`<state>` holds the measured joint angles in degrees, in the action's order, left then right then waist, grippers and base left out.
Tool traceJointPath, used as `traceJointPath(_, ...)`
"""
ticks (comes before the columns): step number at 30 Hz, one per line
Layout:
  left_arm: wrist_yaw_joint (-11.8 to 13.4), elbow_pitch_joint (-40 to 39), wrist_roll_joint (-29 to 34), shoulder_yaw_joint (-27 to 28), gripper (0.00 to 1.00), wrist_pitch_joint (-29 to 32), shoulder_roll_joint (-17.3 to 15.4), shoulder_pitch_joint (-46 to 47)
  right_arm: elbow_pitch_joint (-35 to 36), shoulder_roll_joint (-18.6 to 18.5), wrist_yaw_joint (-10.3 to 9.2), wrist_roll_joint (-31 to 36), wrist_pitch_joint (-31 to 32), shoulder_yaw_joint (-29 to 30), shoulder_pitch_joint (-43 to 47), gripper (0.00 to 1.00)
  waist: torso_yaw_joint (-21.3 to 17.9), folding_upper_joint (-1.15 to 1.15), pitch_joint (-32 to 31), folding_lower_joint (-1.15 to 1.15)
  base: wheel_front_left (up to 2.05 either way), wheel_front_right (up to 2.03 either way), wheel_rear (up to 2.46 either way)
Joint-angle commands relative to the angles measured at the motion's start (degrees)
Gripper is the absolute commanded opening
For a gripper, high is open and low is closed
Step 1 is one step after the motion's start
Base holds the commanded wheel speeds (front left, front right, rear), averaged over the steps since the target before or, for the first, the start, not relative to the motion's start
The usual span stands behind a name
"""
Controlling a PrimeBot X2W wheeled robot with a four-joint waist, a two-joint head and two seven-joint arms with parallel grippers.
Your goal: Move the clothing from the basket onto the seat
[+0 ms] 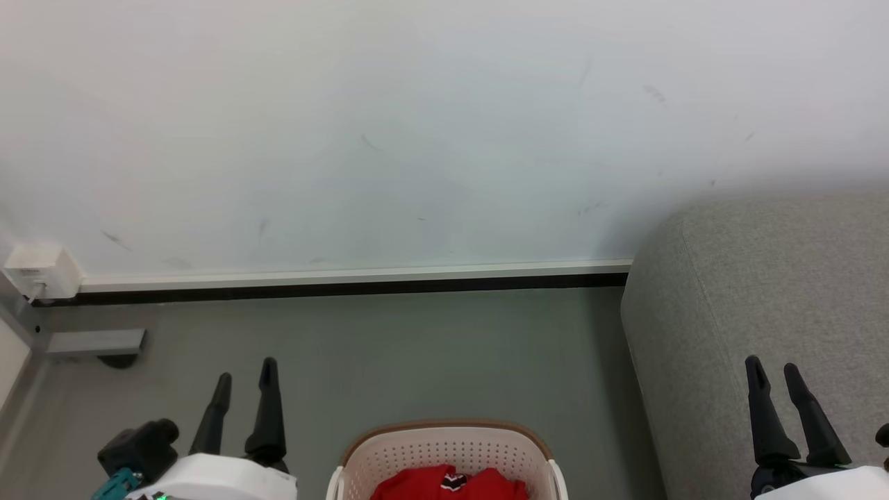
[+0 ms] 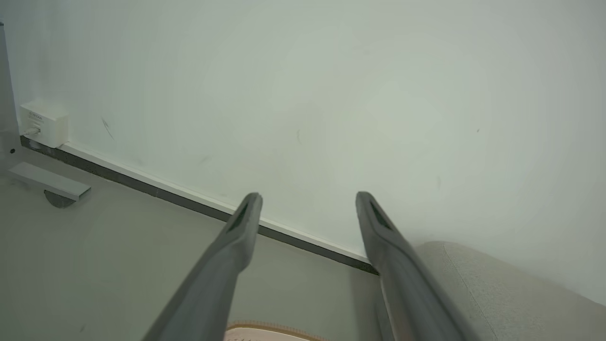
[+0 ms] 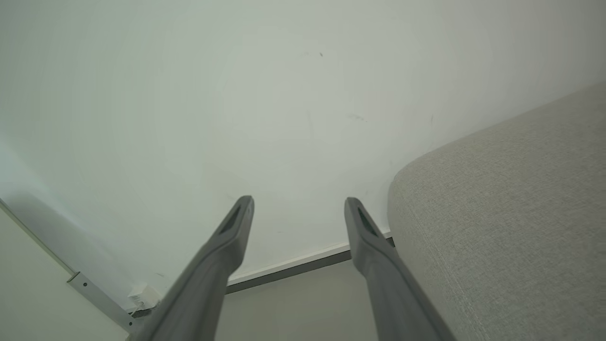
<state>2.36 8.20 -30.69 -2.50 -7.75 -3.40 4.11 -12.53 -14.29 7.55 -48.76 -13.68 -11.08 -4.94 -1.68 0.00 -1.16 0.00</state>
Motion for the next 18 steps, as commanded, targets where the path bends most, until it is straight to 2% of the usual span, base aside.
traceJointPath(1, 0.3, -0.3, 2.3, -0.2, 1.00, -0.6, -0.9, -0.1, -0.2, -0.1, -0.06, 2.3, -0.4, 0.4, -0.5, 1.00, 0.0, 0.00, -0.1, 0.00, 0.00, 0.00, 0.00)
traceJointPath(18, 1.7, 0.0, 11.6, -1.4, 1.00, -3.1, -1.5, -0.6, -1.1, 1.4, -0.08, 13.0, -0.7, 2.0, -0.7, 1.00, -0.5, 0.00, -0.7, 0.00, 0.00, 0.00, 0.00)
